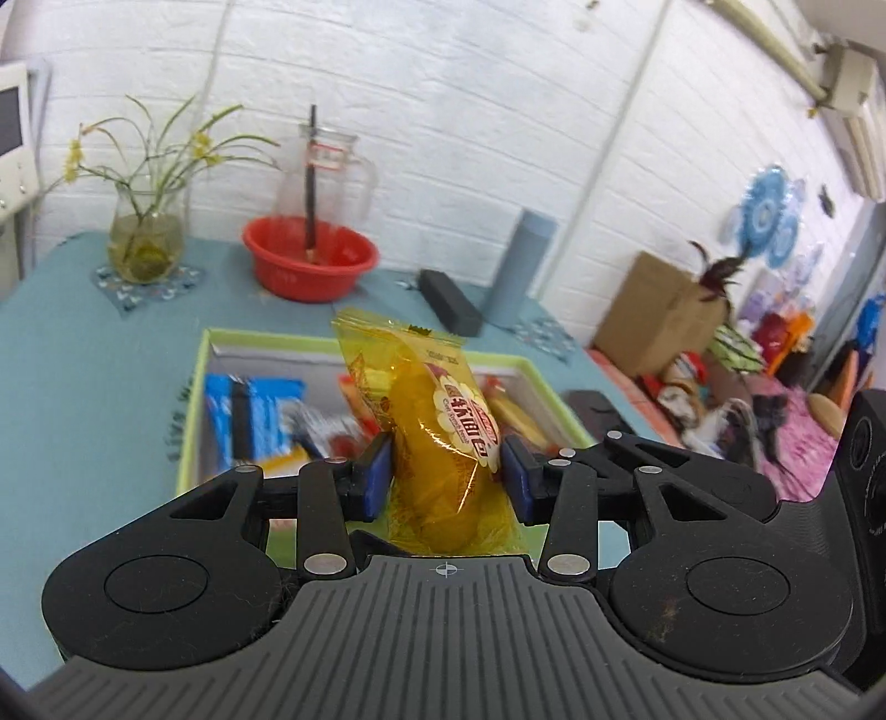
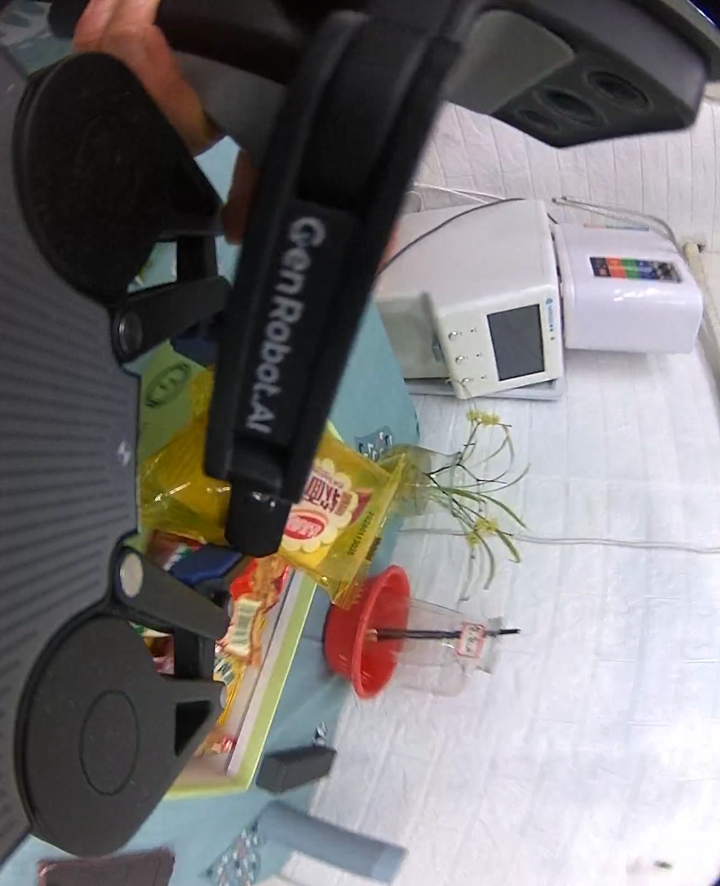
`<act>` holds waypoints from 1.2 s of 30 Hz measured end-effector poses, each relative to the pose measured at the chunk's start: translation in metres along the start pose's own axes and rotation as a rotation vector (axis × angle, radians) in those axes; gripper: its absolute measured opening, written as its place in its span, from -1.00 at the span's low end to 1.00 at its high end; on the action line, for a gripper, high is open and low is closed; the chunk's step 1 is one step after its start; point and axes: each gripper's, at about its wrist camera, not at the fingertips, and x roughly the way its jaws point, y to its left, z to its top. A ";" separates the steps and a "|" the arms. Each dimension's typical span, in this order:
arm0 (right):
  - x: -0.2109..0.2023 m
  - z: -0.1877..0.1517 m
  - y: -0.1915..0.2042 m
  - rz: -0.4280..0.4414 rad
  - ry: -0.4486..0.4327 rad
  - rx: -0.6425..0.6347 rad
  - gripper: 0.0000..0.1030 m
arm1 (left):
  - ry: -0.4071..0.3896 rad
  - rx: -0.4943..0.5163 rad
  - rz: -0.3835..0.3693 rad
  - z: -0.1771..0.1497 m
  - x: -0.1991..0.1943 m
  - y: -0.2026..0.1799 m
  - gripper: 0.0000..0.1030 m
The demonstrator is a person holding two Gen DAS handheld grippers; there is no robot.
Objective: Organize snacks
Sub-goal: 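Lift the yellow cake packet into the lime-green box and release it, then reach the left gripper to the round sesame cookie packet and grasp it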
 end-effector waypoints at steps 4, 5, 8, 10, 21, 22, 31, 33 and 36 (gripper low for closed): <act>0.050 0.004 -0.018 0.013 0.080 0.014 0.34 | 0.059 -0.037 0.020 0.011 0.046 0.030 -0.58; 0.060 0.002 -0.021 0.018 0.099 0.013 0.39 | 0.078 -0.045 0.023 0.010 0.057 0.037 -0.56; 0.067 -0.004 -0.022 0.021 0.080 -0.004 0.55 | 0.086 -0.038 0.030 0.002 0.071 0.043 -0.47; 0.065 -0.005 -0.021 -0.011 0.077 -0.015 0.63 | 0.067 -0.019 0.026 0.001 0.069 0.042 -0.23; -0.032 -0.019 0.000 -0.095 -0.074 -0.002 0.81 | -0.036 0.044 0.000 -0.003 0.002 0.005 0.22; -0.043 -0.026 0.005 -0.101 -0.084 0.004 0.81 | -0.042 0.052 -0.001 -0.005 -0.004 0.000 0.24; -0.081 -0.117 0.029 -0.115 0.110 0.056 0.80 | 0.076 0.097 -0.029 -0.085 -0.031 -0.015 0.37; -0.076 -0.128 0.029 -0.121 0.160 0.053 0.80 | 0.157 0.091 -0.006 -0.100 -0.014 -0.013 0.21; -0.068 -0.128 0.026 -0.111 0.167 0.041 0.80 | 0.218 0.067 -0.036 -0.105 0.005 -0.013 0.18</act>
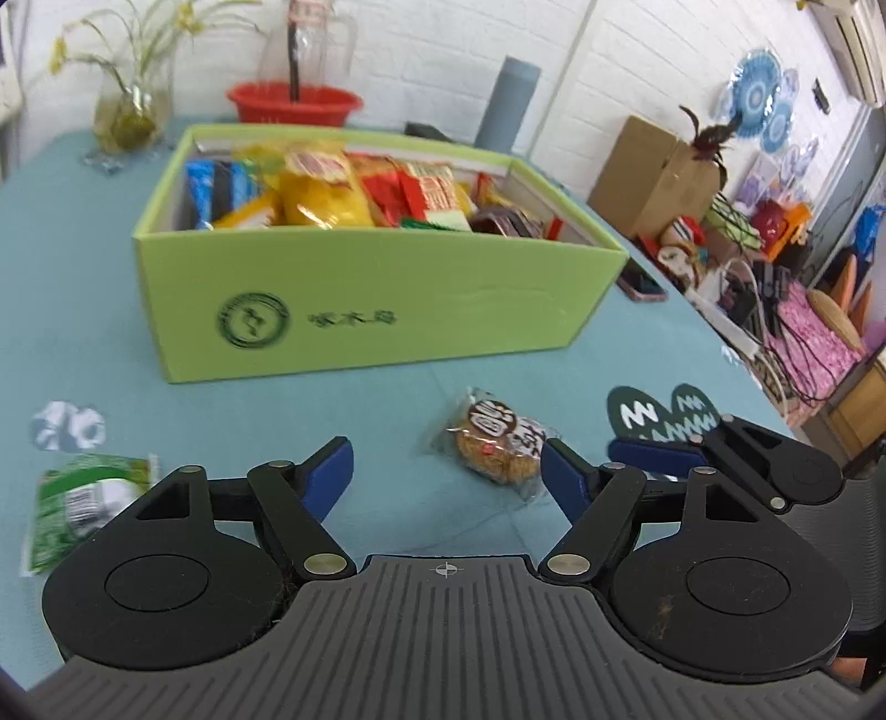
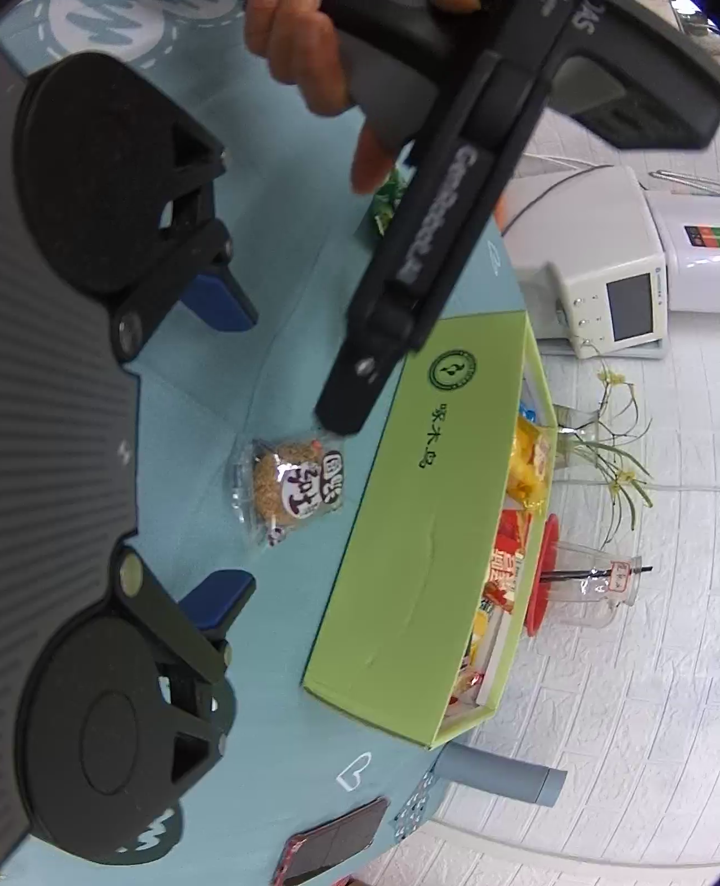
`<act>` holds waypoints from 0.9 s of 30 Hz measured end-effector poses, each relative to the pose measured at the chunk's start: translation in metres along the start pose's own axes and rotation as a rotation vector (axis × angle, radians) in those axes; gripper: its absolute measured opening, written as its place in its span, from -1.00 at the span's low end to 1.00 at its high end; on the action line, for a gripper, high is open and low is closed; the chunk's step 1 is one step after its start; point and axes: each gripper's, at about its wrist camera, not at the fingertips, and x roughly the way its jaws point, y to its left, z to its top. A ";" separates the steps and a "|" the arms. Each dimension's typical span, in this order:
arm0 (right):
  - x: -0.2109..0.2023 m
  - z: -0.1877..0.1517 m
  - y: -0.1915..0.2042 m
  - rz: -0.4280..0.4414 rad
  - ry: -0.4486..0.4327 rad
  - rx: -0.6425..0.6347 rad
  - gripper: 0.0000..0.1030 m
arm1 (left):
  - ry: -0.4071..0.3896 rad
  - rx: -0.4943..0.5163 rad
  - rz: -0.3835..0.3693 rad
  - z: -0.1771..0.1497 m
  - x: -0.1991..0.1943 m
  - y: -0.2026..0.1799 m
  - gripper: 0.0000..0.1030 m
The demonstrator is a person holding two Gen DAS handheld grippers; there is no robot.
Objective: Organize snacks
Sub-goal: 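Reach the left gripper to the round sesame cookie packet and grasp it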
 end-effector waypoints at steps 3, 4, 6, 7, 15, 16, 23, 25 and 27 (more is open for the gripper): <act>0.014 0.010 -0.006 -0.005 0.009 -0.003 0.80 | 0.013 0.012 -0.023 0.012 0.016 -0.005 0.18; 0.017 0.010 -0.007 0.002 0.015 0.001 0.80 | 0.018 0.016 -0.029 0.016 0.020 -0.006 0.17; 0.026 0.012 -0.008 0.036 0.037 0.009 0.80 | 0.044 0.009 -0.041 0.020 0.032 -0.006 -0.01; 0.030 0.012 -0.008 0.063 0.050 0.012 0.80 | 0.062 0.003 -0.053 0.021 0.038 -0.006 -0.21; 0.016 0.002 0.017 0.100 0.068 0.010 0.81 | 0.087 0.017 -0.059 0.004 0.036 -0.007 -0.50; 0.010 -0.001 0.021 0.106 0.066 0.022 0.81 | 0.088 0.020 -0.061 -0.001 0.032 -0.009 -0.50; -0.031 -0.030 0.059 0.103 0.062 0.059 0.80 | 0.068 0.014 -0.070 -0.052 -0.005 -0.022 -0.46; -0.043 -0.039 0.071 0.083 0.057 0.060 0.80 | 0.056 0.032 -0.060 -0.064 -0.015 -0.027 -0.44; -0.050 -0.045 0.077 0.084 0.043 0.062 0.80 | 0.045 0.043 -0.047 -0.072 -0.024 -0.031 -0.27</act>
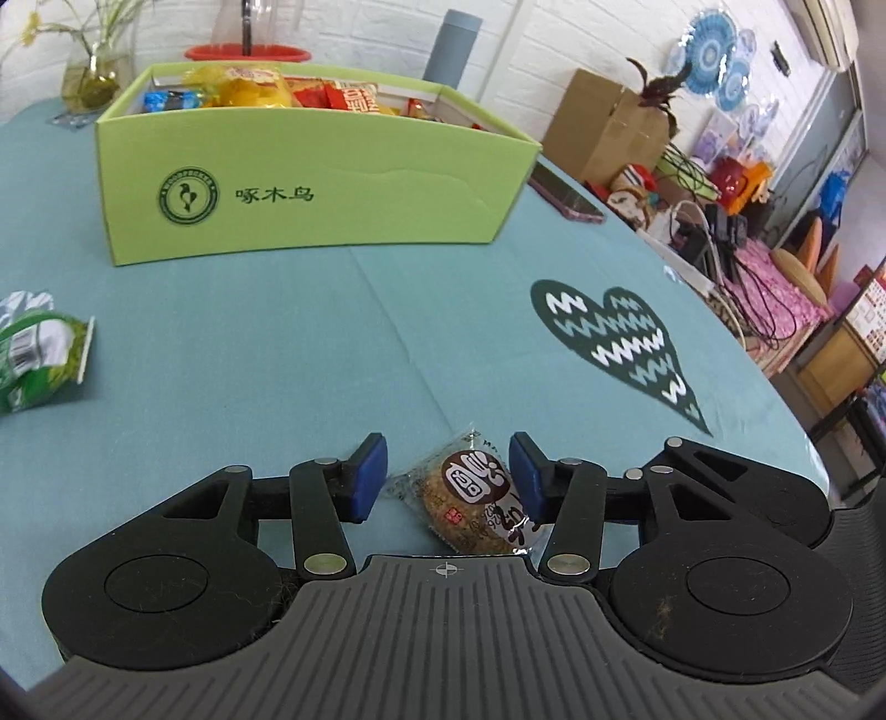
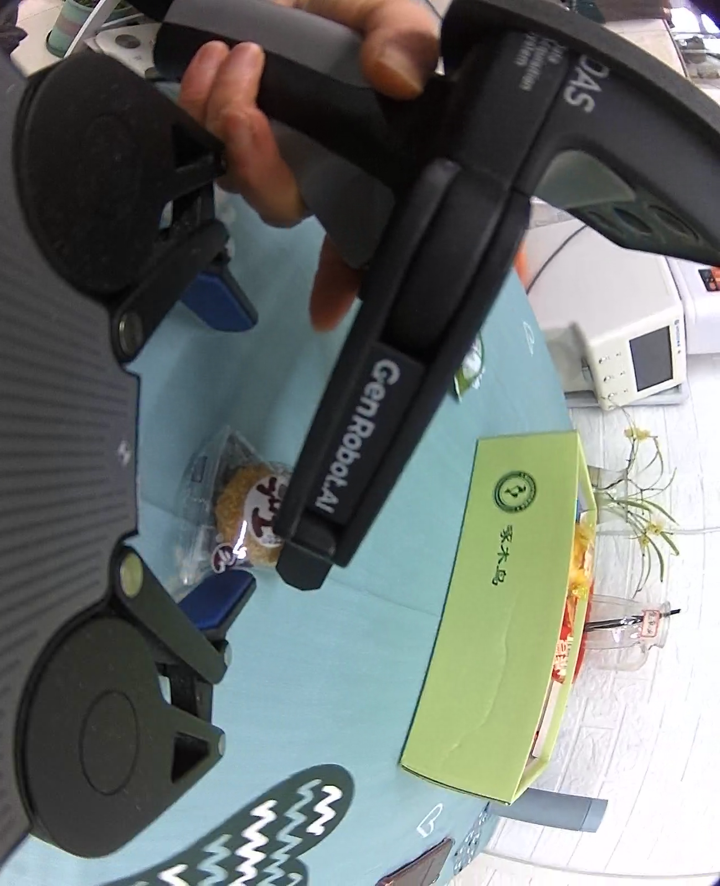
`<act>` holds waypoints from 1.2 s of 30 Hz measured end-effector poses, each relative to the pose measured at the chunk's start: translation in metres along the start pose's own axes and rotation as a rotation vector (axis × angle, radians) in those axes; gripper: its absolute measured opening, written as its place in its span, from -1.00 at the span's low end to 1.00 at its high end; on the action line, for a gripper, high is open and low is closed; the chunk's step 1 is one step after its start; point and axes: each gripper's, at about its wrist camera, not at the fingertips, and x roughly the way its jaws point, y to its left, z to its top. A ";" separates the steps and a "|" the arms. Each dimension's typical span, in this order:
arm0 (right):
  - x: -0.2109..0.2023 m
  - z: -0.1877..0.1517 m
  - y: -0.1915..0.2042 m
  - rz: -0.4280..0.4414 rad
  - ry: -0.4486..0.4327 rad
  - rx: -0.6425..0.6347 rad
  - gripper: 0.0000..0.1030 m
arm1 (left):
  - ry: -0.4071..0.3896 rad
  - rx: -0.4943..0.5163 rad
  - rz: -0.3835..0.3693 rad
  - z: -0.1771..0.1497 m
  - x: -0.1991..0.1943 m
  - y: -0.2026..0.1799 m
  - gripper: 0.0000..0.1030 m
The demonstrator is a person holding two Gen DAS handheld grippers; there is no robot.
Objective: Organize snacks
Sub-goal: 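Reach the left gripper to the round sesame cookie packet and grasp it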
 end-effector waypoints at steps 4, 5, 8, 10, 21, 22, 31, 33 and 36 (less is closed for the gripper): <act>-0.013 -0.004 -0.002 -0.060 -0.032 0.016 0.80 | -0.041 -0.057 0.012 -0.008 -0.023 0.004 -0.15; -0.016 -0.005 -0.003 -0.069 -0.038 0.019 0.80 | -0.043 -0.086 0.001 -0.010 -0.027 0.007 -0.17; -0.015 -0.004 -0.007 -0.060 -0.042 0.033 0.80 | -0.029 -0.138 -0.042 -0.014 -0.030 0.010 -0.20; -0.013 -0.003 -0.010 -0.046 -0.045 0.031 0.80 | -0.010 -0.134 -0.038 -0.016 -0.026 0.006 -0.21; -0.002 0.001 -0.008 -0.070 -0.034 0.011 0.47 | 0.006 -0.130 -0.055 -0.015 -0.014 0.004 -0.22; -0.001 0.002 -0.008 -0.068 -0.034 0.009 0.49 | 0.004 -0.128 -0.056 -0.016 -0.013 0.003 -0.22; -0.002 0.002 -0.004 -0.063 -0.028 -0.001 0.58 | -0.004 -0.116 -0.059 -0.022 -0.018 0.004 -0.26; -0.001 0.000 -0.003 -0.067 -0.028 -0.003 0.59 | -0.003 -0.121 -0.056 -0.021 -0.017 0.003 -0.28; 0.000 -0.002 0.003 -0.041 -0.043 -0.020 0.46 | 0.001 -0.116 -0.067 -0.022 -0.015 0.001 -0.59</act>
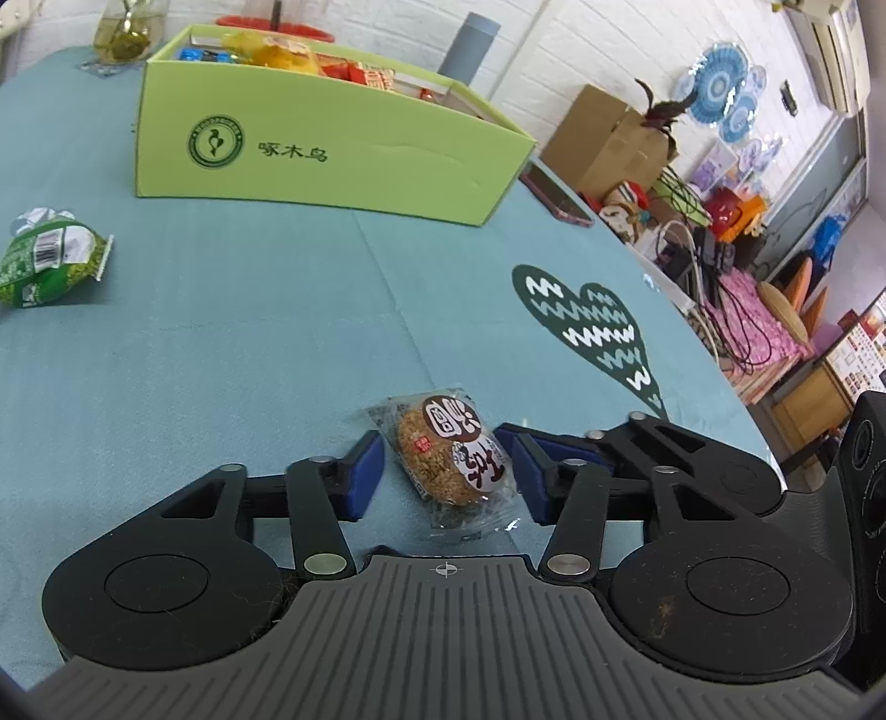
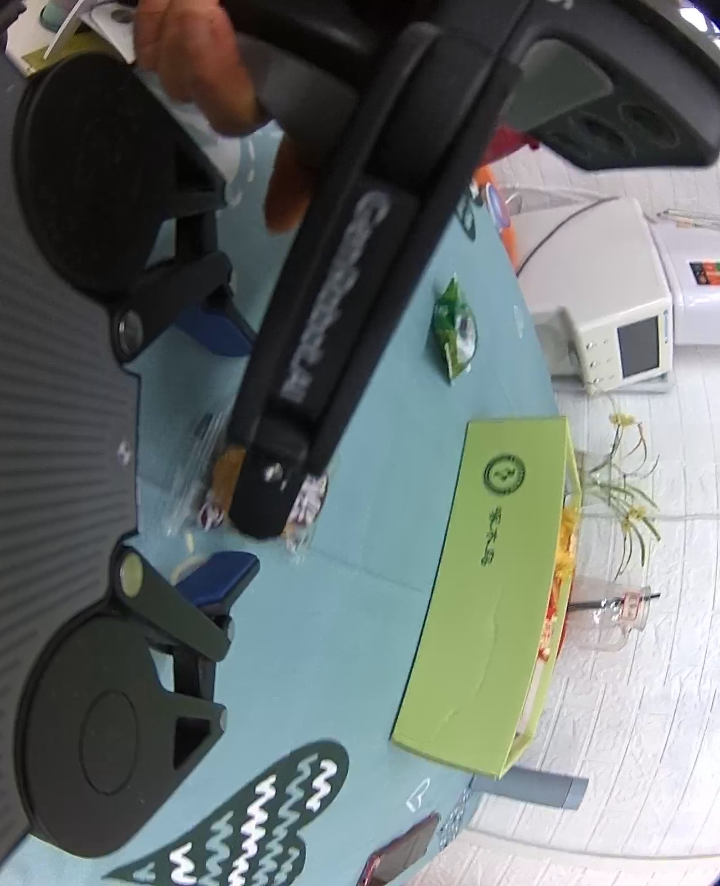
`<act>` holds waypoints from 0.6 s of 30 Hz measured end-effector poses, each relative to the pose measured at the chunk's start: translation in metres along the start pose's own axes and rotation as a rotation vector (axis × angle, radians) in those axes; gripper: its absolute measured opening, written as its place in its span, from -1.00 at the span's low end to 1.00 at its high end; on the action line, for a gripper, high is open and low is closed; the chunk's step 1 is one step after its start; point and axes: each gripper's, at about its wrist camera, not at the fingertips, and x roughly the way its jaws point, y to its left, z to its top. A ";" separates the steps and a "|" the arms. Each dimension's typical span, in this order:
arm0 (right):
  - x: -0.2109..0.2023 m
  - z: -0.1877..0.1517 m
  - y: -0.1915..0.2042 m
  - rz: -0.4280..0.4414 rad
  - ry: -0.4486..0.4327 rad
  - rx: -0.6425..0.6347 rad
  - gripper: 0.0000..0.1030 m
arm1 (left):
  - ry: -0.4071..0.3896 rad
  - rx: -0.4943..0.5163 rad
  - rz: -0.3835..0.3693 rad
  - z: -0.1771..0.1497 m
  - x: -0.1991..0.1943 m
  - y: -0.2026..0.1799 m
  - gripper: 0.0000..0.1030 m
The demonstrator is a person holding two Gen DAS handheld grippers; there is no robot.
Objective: Organize snacks
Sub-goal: 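Reach the left gripper to the round sesame cookie packet and grasp it, then lower the sesame cookie packet into the lime-green box and open the left gripper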
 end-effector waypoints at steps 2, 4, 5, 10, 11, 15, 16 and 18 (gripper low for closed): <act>-0.002 0.001 0.001 -0.004 -0.002 0.009 0.21 | 0.000 -0.006 0.010 -0.002 -0.001 -0.001 -0.70; -0.004 0.007 -0.007 0.035 -0.004 0.046 0.21 | 0.001 -0.037 0.004 0.001 -0.004 0.001 -0.75; -0.005 0.012 -0.009 0.045 -0.011 0.047 0.21 | -0.002 -0.051 0.003 0.006 -0.006 0.001 -0.76; -0.009 0.059 -0.027 -0.016 -0.120 -0.019 0.21 | -0.094 -0.018 -0.009 0.057 -0.016 -0.011 -0.75; -0.009 0.072 -0.034 -0.028 -0.147 -0.031 0.21 | -0.117 -0.005 -0.013 0.073 -0.017 -0.014 -0.75; 0.005 0.127 -0.064 -0.090 -0.225 -0.082 0.22 | -0.197 0.049 -0.026 0.147 -0.009 -0.023 -0.74; 0.013 0.140 -0.073 -0.102 -0.232 -0.087 0.22 | -0.207 0.061 -0.023 0.164 -0.004 -0.023 -0.74; 0.031 0.161 -0.093 -0.117 -0.230 -0.089 0.22 | -0.213 0.073 -0.012 0.194 0.013 -0.022 -0.74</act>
